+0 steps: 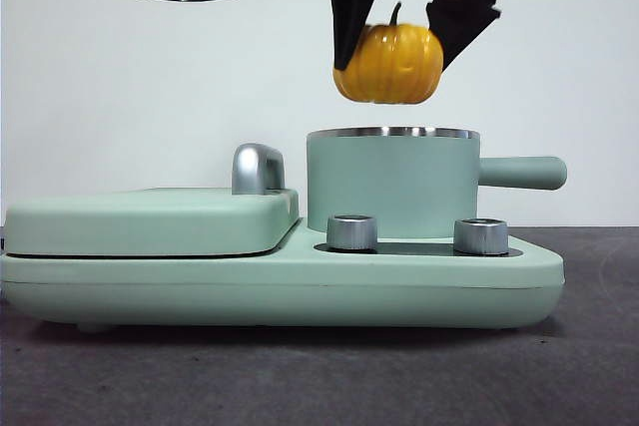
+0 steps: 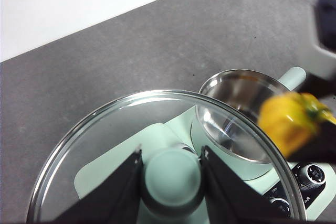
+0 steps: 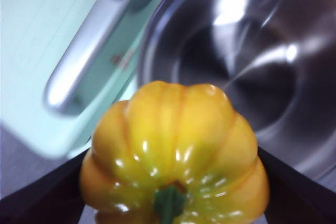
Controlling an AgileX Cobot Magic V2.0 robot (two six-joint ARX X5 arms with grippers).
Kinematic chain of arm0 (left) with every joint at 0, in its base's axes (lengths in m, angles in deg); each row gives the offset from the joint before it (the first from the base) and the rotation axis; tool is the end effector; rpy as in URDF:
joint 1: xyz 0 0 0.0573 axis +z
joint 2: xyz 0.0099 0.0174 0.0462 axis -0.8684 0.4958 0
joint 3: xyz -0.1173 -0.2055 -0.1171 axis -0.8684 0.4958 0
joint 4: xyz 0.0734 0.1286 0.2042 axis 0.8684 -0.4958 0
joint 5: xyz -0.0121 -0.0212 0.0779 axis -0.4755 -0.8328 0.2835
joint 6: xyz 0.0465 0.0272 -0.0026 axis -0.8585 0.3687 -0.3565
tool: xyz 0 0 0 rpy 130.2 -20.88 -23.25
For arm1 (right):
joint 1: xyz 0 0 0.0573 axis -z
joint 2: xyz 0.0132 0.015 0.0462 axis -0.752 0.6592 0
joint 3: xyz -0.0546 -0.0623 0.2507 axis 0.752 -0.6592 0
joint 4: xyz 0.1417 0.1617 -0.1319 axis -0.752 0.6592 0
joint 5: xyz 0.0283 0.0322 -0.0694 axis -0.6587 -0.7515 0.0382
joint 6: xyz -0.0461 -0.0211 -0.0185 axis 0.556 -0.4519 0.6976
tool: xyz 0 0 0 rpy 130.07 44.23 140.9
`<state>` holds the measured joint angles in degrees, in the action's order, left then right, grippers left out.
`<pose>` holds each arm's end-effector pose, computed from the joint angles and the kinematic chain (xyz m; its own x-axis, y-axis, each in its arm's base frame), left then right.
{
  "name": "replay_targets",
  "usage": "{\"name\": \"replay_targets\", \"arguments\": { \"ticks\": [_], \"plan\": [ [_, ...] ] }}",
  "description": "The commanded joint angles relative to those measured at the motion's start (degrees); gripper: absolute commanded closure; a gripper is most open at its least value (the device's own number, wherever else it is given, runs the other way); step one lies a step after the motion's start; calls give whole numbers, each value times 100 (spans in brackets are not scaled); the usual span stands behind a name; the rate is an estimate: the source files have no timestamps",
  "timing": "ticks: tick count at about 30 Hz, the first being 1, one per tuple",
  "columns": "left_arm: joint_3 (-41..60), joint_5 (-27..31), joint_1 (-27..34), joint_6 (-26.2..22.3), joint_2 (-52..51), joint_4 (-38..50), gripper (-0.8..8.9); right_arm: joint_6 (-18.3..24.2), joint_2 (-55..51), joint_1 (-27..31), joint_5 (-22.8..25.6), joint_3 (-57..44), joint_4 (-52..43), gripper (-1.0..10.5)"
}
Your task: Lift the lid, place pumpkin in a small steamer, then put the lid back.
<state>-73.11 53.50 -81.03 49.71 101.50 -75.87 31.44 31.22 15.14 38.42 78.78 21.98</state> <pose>0.2425 -0.0998 0.4190 0.6879 -0.5316 -0.4943 0.6087 0.7934 -0.0063 0.2976 0.2022 0.3419 0.2574 0.3239 -0.9104 -0.5143 0.8435 0.1547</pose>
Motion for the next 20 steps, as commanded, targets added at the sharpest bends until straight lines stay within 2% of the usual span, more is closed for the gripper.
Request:
{"name": "replay_targets", "arguments": {
  "ticks": [1,7,16,20],
  "plan": [
    [-168,-4,-13,-24,66,149,763,264,483,118,7,562,46,621],
    [-168,-4,-13,-17,66,146,763,446,1250,391,2,1217,210,621],
    [-168,-4,-13,-17,66,146,763,527,1827,472,26,1274,334,621],
    [-168,-4,-13,-15,66,146,763,610,1971,402,490,1274,341,621]
  ]
}}
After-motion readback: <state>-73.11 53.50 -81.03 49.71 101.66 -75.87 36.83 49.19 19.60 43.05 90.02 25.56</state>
